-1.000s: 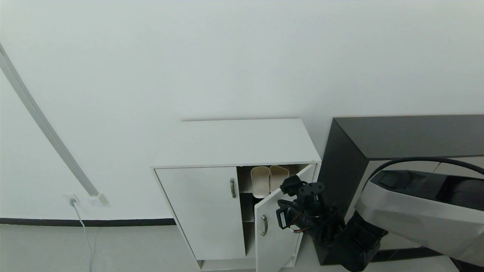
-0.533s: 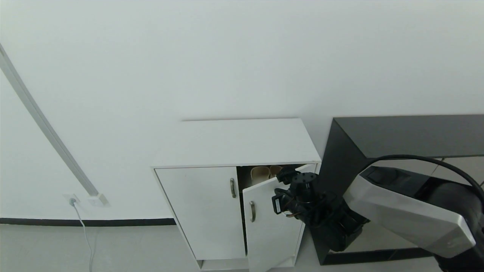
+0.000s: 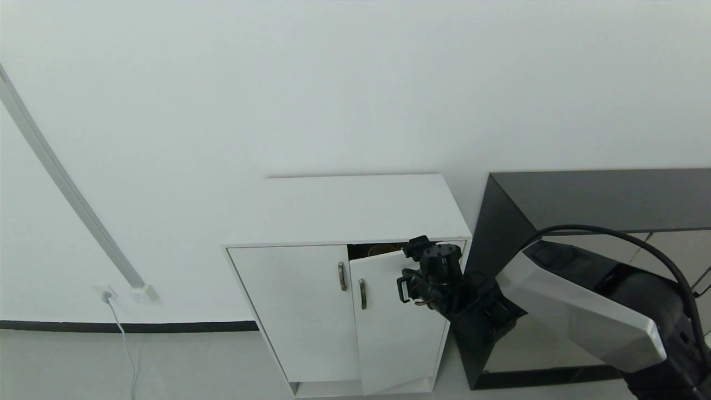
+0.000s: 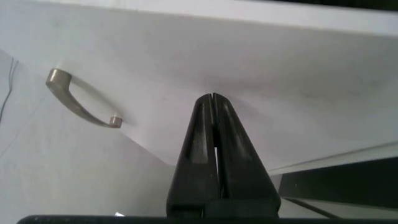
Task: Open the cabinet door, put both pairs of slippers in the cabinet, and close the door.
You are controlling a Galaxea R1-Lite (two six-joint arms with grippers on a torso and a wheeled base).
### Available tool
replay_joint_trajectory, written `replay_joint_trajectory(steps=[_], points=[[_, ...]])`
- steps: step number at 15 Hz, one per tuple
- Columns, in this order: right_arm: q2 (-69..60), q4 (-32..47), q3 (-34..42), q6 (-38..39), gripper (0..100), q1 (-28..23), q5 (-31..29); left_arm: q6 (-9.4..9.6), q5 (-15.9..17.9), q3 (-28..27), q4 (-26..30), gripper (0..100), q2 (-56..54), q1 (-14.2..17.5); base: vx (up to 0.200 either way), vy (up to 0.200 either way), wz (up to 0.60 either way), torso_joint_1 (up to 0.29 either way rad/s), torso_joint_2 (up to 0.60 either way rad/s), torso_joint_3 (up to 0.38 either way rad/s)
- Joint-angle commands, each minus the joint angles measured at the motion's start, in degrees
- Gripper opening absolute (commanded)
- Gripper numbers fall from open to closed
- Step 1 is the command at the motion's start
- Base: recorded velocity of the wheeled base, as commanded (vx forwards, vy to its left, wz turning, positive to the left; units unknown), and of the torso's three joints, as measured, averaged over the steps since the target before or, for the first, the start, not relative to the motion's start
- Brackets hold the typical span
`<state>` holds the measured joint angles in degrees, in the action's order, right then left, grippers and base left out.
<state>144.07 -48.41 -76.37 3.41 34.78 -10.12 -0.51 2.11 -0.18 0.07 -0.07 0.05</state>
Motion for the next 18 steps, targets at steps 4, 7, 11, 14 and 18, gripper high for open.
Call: replay_joint_trajectory(steps=[4, 7, 11, 14, 18], points=[[2.01, 1.83, -4.57, -0.07, 0, -0.59, 0.01, 0.07, 0.0, 0.01, 0.01, 0, 0.07, 0.04, 0.0, 0.0, 0.0, 0.0, 0.0, 0.0], [2.88, 3.58, -6.77, -0.07, 0, -0.77, 0.01, 0.07, 0.0, 0.01, 0.01, 0, 0.07, 0.04, 0.0, 0.0, 0.0, 0.0, 0.0, 0.0], [3.94, 4.82, -8.62, -0.16, 0, -1.03, 0.01, 0.07, 0.0, 0.01, 0.01, 0, 0.07, 0.04, 0.0, 0.0, 0.0, 0.0, 0.0, 0.0], [4.82, 5.78, -10.64, -0.16, 0, -1.03, 0.01, 0.16, 0.0, 0.01, 0.01, 0, 0.07, 0.04, 0.0, 0.0, 0.0, 0.0, 0.0, 0.0], [4.82, 6.22, -11.08, -0.16, 0, -1.64, 0.01, 0.25, -0.09, 0.01, 0.01, 0, 0.07, 0.04, 0.0, 0.0, 0.0, 0.0, 0.0, 0.0]])
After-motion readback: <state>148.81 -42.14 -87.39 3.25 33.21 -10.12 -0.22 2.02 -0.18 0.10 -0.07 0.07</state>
